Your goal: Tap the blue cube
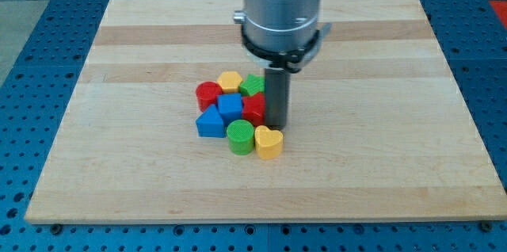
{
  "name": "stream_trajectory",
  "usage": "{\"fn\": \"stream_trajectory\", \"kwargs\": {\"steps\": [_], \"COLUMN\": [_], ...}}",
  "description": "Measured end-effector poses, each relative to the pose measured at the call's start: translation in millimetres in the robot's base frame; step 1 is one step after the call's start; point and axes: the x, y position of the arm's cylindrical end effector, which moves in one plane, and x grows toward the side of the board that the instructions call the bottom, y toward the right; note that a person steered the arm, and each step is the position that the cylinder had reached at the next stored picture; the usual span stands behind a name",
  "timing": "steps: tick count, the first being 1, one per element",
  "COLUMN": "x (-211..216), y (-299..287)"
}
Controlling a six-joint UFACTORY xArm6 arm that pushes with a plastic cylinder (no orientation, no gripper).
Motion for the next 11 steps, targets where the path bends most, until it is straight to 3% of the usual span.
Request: {"fn": "stream_trajectory", "kwargs": {"steps": [1,4,7,8,9,11], "x": [2,-81,-60,-60,-23,-18], "y": [-8,-8,31,31,21,-4]}}
